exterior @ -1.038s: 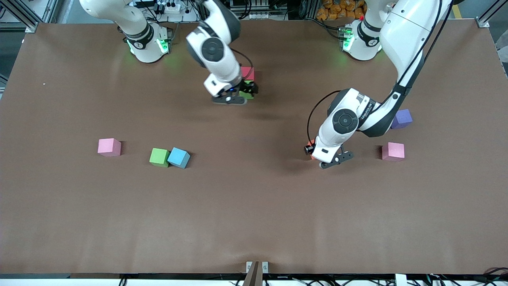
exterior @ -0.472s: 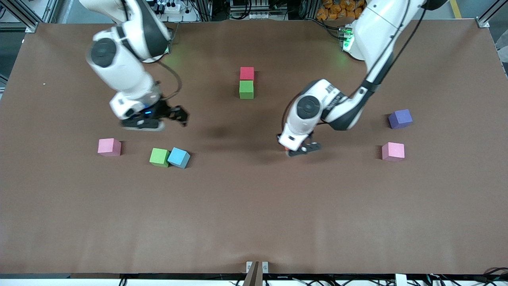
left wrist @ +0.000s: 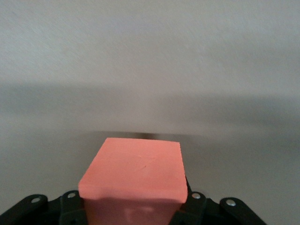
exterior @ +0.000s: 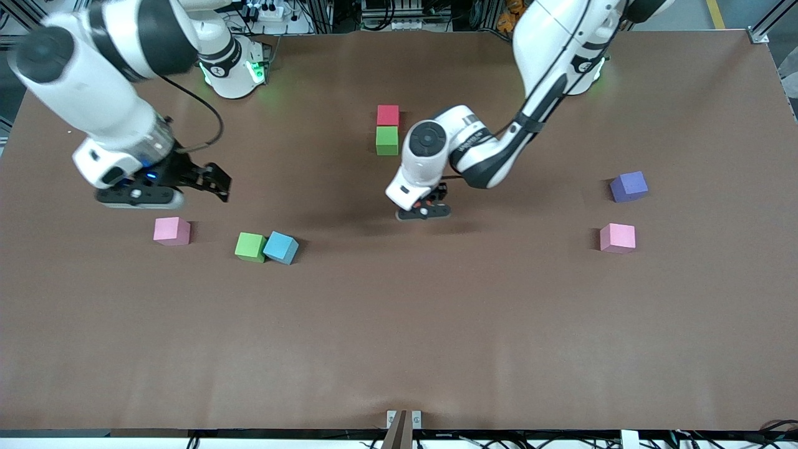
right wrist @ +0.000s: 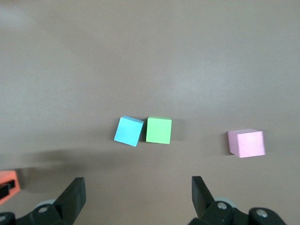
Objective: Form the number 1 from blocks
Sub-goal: 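Place the orange cube below the green cube with the left gripper, then grasp the pink cube with the right gripper while the left gripper grasps pink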
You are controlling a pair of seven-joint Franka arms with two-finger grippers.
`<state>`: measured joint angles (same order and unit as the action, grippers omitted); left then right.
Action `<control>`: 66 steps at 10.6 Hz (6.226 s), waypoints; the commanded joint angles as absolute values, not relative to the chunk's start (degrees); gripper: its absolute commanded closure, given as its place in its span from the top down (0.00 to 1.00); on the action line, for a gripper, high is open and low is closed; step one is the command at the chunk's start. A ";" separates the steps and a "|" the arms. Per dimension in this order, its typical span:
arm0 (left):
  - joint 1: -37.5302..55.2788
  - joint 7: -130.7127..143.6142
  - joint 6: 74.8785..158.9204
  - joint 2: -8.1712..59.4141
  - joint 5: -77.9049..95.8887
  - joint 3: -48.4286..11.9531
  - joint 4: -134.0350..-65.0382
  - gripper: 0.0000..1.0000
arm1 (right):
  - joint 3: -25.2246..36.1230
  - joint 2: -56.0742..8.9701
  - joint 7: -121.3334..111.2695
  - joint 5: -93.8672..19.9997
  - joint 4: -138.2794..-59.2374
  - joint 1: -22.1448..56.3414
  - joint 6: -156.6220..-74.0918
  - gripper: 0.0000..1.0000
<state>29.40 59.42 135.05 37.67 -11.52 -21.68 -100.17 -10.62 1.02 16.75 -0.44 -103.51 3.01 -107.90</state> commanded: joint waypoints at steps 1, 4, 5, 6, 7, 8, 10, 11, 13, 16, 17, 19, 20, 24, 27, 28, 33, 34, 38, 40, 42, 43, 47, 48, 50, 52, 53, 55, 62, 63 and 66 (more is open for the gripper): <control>32.42 61.43 133.86 40.42 -10.64 -21.09 -96.26 0.00 | -11.69 -0.17 11.02 0.62 -97.23 -1.22 -104.51 1.00; 36.46 64.60 129.23 45.69 -7.40 -20.48 -88.80 0.00 | -4.69 -1.32 8.27 0.53 -93.27 1.39 -103.11 1.00; 36.91 64.69 128.16 46.75 -7.30 -20.13 -87.29 0.00 | -3.01 -2.54 6.78 0.35 -91.08 2.02 -101.27 1.00; 37.87 64.86 128.06 47.19 -7.29 -20.13 -87.36 0.00 | -2.73 -3.16 5.98 0.44 -89.92 2.02 -100.55 1.00; 38.75 64.95 127.97 47.20 -7.29 -20.13 -87.36 0.00 | -2.72 -3.51 5.80 0.53 -89.22 2.02 -100.55 1.00; 39.37 65.13 127.79 47.20 -7.38 -20.13 -87.71 0.00 | -2.81 -3.60 5.71 0.61 -88.69 2.02 -100.55 1.00; 40.43 64.86 124.90 47.20 -7.38 -20.13 -87.89 0.00 | -2.64 -3.78 3.79 0.62 -88.42 1.85 -100.55 1.00; 40.95 64.78 124.02 47.20 -7.38 -20.13 -87.89 0.00 | -2.64 -3.78 3.78 0.62 -88.42 1.85 -100.55 1.00; 41.66 64.78 122.87 47.20 -7.30 -20.13 -87.98 0.00 | -2.64 -3.87 3.78 0.53 -88.51 1.76 -100.55 1.00; 42.62 64.86 121.91 47.11 -7.29 -20.13 -88.15 0.00 | -2.72 -3.96 3.78 0.35 -88.59 1.49 -100.55 1.00; 43.06 65.04 121.38 47.11 -7.29 -20.13 -88.15 0.00 | -2.72 -4.04 3.69 0.35 -88.59 1.49 -100.55 1.00; 43.15 65.13 121.29 47.02 -7.29 -20.13 -88.15 0.00 | -2.72 -4.39 3.78 0.35 -88.59 1.58 -100.55 1.00; 43.15 65.13 120.85 47.02 -7.29 -20.21 -88.15 0.00 | -2.72 -4.39 3.78 0.35 -88.59 1.58 -100.55 1.00; 43.59 65.39 119.89 46.93 -7.21 -20.21 -88.15 0.92 | -2.72 -4.66 3.60 0.26 -88.68 1.23 -100.63 1.00; 44.30 68.20 119.80 46.50 -7.29 -20.21 -88.07 1.00 | -2.72 -5.01 3.52 0.18 -88.68 0.62 -100.55 1.00; 44.21 68.29 119.36 46.06 -7.38 -20.13 -87.98 1.00 | -2.72 -5.01 3.69 0.00 -88.77 0.27 -100.63 1.00; 43.51 71.89 117.16 40.36 -8.44 -18.56 -87.63 1.00 | -2.72 -5.62 4.48 -0.18 -88.86 0.53 -100.63 1.00; 43.42 71.98 116.38 38.95 -8.26 -17.41 -87.63 1.00 | -2.72 -5.80 4.48 -0.18 -88.86 0.61 -100.72 1.00; 33.43 71.81 114.70 35.43 -8.35 -16.96 -87.80 1.00 | -2.81 -11.94 7.64 -0.44 -88.86 0.70 -102.91 1.00; 28.06 71.37 114.35 34.37 -8.44 -16.96 -87.98 1.00 | -2.81 -13.96 10.53 -2.71 -89.29 0.70 -103.01 1.00; 23.31 70.76 114.26 34.54 -9.48 -16.96 -88.94 1.00 | -2.81 -15.99 11.07 -2.90 -89.73 0.44 -103.09 1.00; 20.68 70.58 114.26 34.72 -11.93 -16.96 -89.82 1.00 | -2.81 -16.26 11.07 -3.34 -90.52 0.18 -103.27 1.00; 10.75 65.32 114.34 34.81 -15.63 -16.96 -94.82 1.00 | -2.72 -15.56 8.63 -2.47 -97.97 0.26 -109.66 1.00; 8.46 62.87 114.52 34.46 -16.43 -16.96 -96.49 1.00 | -2.72 -14.69 6.44 -1.85 -100.61 0.35 -112.12 1.00; 3.54 55.76 115.57 32.53 -16.70 -17.40 -99.74 1.00 | -2.72 -12.75 5.98 -1.93 -107.37 0.09 -118.97 1.00; -0.51 50.04 117.93 29.72 -16.70 -17.40 -104.21 1.00 | -2.72 -12.39 1.45 -1.93 -111.95 -1.58 -124.34 1.00; -3.66 45.92 120.39 28.14 -16.79 -17.40 -107.11 1.00 | -2.64 -11.96 -4.68 -1.93 -112.76 -2.63 -125.15 1.00; -8.59 38.17 124.88 28.12 -19.15 -17.40 -109.33 1.00 | -2.64 -11.95 -14.62 -1.76 -113.55 -5.44 -125.24 1.00; -15.29 16.98 124.10 27.07 -20.21 -17.32 -111.88 1.00 | -2.55 -17.49 -23.29 -1.50 -118.38 -12.04 -125.95 1.00; -15.47 16.35 124.01 27.07 -20.21 -17.23 -112.06 1.00 | -2.03 -17.58 -22.16 -1.58 -118.74 -12.13 -125.77 1.00; -16.08 16.00 124.01 28.21 -22.32 -17.23 -112.32 1.00 | 0.17 -17.58 -17.75 -1.49 -120.06 -11.25 -126.04 1.00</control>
